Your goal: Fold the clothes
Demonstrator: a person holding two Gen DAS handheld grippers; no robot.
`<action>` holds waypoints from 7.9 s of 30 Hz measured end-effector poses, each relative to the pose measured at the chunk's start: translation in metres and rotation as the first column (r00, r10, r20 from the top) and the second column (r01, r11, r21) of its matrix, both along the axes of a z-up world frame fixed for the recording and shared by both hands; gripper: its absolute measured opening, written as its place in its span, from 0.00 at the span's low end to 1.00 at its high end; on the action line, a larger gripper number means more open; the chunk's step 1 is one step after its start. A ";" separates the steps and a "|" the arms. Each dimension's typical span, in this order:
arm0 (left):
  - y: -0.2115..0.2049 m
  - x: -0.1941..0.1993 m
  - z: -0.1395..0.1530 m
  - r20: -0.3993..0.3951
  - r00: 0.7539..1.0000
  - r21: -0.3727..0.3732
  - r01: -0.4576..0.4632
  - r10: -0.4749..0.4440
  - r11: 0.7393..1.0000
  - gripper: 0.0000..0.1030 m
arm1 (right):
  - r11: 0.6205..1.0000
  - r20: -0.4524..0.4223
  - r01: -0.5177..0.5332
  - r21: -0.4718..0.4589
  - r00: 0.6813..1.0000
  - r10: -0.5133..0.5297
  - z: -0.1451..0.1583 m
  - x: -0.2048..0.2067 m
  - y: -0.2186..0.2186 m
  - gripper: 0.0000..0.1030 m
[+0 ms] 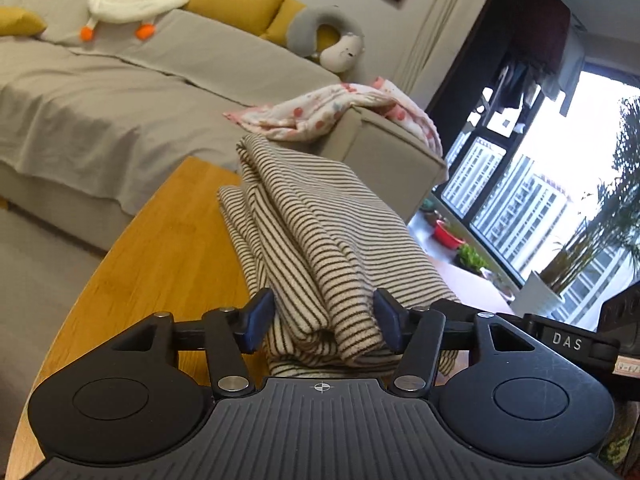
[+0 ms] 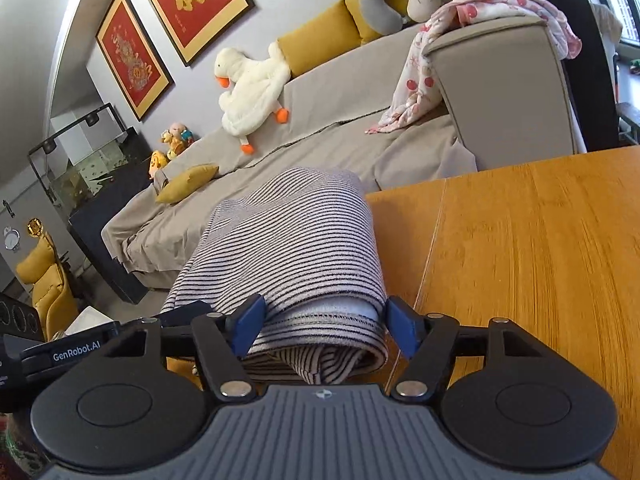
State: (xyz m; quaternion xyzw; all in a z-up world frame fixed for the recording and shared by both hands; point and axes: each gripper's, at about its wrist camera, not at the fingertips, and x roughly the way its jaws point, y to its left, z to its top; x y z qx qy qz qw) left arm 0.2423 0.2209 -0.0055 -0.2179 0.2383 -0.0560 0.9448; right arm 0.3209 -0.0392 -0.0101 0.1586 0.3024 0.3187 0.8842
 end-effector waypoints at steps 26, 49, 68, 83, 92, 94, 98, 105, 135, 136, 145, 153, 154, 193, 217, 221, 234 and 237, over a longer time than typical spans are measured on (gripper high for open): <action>-0.103 -0.040 0.002 -0.191 0.936 0.434 -0.191 0.297 0.880 1.00 | 0.864 0.096 0.165 -0.475 0.986 -0.135 -0.001 -0.054 -0.023 1.00; -0.121 -0.035 0.000 -0.196 0.930 0.443 -0.200 0.311 0.874 1.00 | 0.868 0.094 0.139 -0.476 0.990 -0.107 -0.001 -0.047 -0.026 1.00; -0.121 -0.034 -0.001 -0.195 0.930 0.442 -0.199 0.311 0.875 1.00 | 0.867 0.092 0.141 -0.478 0.990 -0.110 0.000 -0.045 -0.024 1.00; -0.121 -0.035 0.000 -0.195 0.930 0.442 -0.199 0.310 0.875 1.00 | 0.867 0.092 0.142 -0.478 0.990 -0.111 0.000 -0.045 -0.024 1.00; -0.121 -0.035 0.000 -0.195 0.930 0.442 -0.199 0.310 0.875 1.00 | 0.867 0.092 0.142 -0.478 0.989 -0.112 0.000 -0.045 -0.024 1.00; -0.121 -0.035 0.000 -0.195 0.930 0.442 -0.199 0.310 0.875 1.00 | 0.867 0.092 0.142 -0.478 0.989 -0.112 0.000 -0.045 -0.024 1.00; -0.121 -0.035 0.000 -0.195 0.930 0.442 -0.199 0.310 0.875 1.00 | 0.867 0.092 0.142 -0.478 0.989 -0.112 0.000 -0.045 -0.024 1.00; -0.122 -0.035 0.000 -0.195 0.930 0.441 -0.199 0.310 0.875 1.00 | 0.867 0.092 0.143 -0.478 0.989 -0.112 0.000 -0.045 -0.024 1.00; -0.122 -0.036 0.000 -0.195 0.930 0.441 -0.199 0.310 0.875 1.00 | 0.867 0.092 0.144 -0.478 0.989 -0.113 0.000 -0.045 -0.024 1.00; -0.122 -0.036 0.000 -0.195 0.930 0.441 -0.199 0.310 0.875 1.00 | 0.867 0.092 0.144 -0.478 0.989 -0.113 0.000 -0.045 -0.024 1.00; -0.122 -0.036 0.000 -0.195 0.930 0.441 -0.199 0.310 0.875 1.00 | 0.867 0.092 0.144 -0.478 0.989 -0.113 0.000 -0.045 -0.024 1.00; -0.122 -0.036 0.000 -0.195 0.930 0.441 -0.199 0.310 0.875 1.00 | 0.866 0.092 0.144 -0.478 0.989 -0.114 0.000 -0.045 -0.023 1.00; -0.122 -0.036 0.000 -0.195 0.930 0.441 -0.199 0.310 0.875 1.00 | 0.866 0.092 0.144 -0.478 0.989 -0.114 0.000 -0.045 -0.023 1.00; -0.115 -0.038 0.000 -0.227 0.931 0.434 -0.167 0.287 0.885 1.00 | 0.868 0.093 0.129 -0.479 0.991 -0.096 0.000 -0.048 -0.023 1.00; -0.116 -0.038 0.000 -0.216 0.932 0.436 -0.175 0.291 0.883 1.00 | 0.868 0.093 0.130 -0.479 0.991 -0.096 0.000 -0.049 -0.022 1.00; -0.116 -0.038 0.001 -0.216 0.932 0.435 -0.176 0.292 0.883 1.00 | 0.869 0.094 0.126 -0.479 0.991 -0.092 0.000 -0.051 -0.023 1.00; -0.116 -0.039 0.001 -0.217 0.932 0.435 -0.175 0.291 0.883 1.00 | 0.869 0.094 0.125 -0.479 0.991 -0.091 0.000 -0.052 -0.023 1.00; -0.116 -0.039 0.001 -0.218 0.932 0.435 -0.174 0.290 0.884 1.00 | 0.869 0.094 0.125 -0.479 0.991 -0.091 0.000 -0.052 -0.023 1.00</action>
